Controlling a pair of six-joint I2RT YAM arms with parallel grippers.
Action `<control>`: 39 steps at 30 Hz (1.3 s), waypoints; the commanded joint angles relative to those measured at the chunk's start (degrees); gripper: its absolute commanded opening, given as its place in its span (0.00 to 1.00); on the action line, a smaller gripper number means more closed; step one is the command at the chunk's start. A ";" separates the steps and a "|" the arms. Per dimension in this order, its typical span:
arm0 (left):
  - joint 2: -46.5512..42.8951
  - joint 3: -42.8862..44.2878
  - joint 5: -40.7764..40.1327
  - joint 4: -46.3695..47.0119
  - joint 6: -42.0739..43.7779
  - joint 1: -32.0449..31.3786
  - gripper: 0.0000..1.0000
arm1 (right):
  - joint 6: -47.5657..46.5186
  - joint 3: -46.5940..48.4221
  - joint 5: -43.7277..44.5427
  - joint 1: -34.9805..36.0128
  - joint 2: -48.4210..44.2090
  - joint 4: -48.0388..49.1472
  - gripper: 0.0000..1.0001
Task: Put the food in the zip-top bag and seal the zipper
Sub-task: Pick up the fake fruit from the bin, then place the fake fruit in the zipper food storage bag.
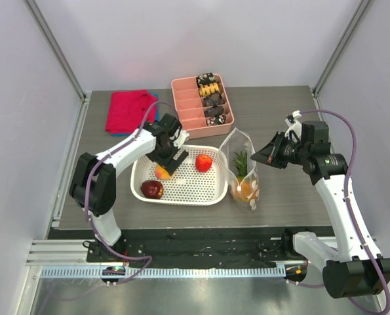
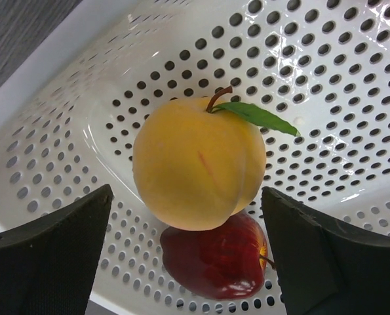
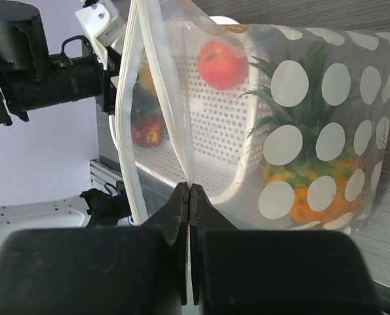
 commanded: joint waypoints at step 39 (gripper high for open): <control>-0.19 30.55 19.94 12.35 -15.14 -20.10 0.46 | -1.25 2.72 0.00 -0.14 0.51 0.05 0.01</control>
